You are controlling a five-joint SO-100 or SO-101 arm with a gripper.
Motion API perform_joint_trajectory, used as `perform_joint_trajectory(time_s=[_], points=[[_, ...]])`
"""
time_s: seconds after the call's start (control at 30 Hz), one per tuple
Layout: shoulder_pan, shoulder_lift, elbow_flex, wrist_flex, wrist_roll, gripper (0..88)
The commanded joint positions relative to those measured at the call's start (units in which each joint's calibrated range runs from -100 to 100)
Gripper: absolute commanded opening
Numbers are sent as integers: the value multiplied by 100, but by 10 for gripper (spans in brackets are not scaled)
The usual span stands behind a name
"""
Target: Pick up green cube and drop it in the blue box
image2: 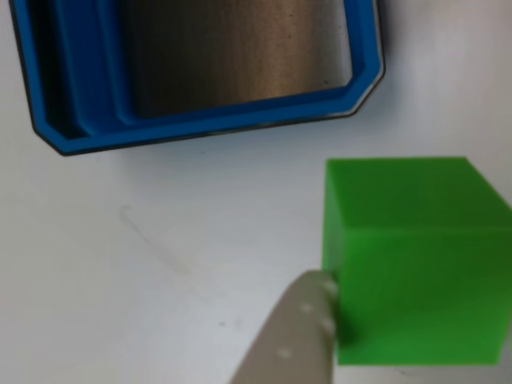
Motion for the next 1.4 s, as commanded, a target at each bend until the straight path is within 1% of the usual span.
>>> perform_joint_trajectory(time_s=[0.0,0.1,0.17,0.23,0.43,0.53,1.0,1.2,1.37], points=[[-123,-586,-246,1,29,23],[-283,-711,-264,-8,49,23],[-375,-770,-273,-24,161,23],[-459,-795,-291,-32,386,23],[-489,-703,-802,-16,1289,23],[-482,-502,-1260,-16,1534,23],[-413,1772,-3414,-81,1582,23],[-138,2591,-4357,-89,1587,23],[-16,3051,-4725,-89,1587,23]])
